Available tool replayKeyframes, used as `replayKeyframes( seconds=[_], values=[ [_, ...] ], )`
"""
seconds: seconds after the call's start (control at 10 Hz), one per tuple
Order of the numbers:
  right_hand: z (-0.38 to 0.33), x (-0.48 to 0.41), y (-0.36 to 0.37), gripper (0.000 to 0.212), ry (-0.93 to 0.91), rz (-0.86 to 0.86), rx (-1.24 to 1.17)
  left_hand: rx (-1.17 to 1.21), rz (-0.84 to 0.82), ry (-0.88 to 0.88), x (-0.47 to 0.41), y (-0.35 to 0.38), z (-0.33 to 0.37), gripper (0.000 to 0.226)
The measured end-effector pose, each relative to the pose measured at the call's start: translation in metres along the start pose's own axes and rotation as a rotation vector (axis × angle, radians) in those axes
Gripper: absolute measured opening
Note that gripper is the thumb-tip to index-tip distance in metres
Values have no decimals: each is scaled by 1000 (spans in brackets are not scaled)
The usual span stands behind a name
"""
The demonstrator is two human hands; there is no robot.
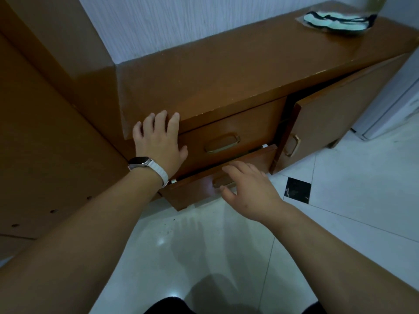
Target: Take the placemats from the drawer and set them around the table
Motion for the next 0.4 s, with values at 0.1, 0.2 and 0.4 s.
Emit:
replayKeyframes(
  seconds=[0.1, 0.2, 0.4],
  values=[
    [-7, 0, -10, 49, -34, 21, 34, 12, -98, 40, 3, -10, -4, 89],
    [-17, 0, -23, 45, -84, 20, 68, 76, -122, 78, 13, -26, -9, 87],
    [-32, 1, -58, 44, -153, 33, 90, 308, -45, 200, 40, -63, 4, 72]
  ],
)
Point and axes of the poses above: each hand's wrist, its own x-axis away from the middle knuckle, its own y-axis out of the palm, z = x × y, the point moved 3 cm from there along -x, towards the middle knuckle, and after that the axes turned 14 degrees about z, right-handed, at the moved point
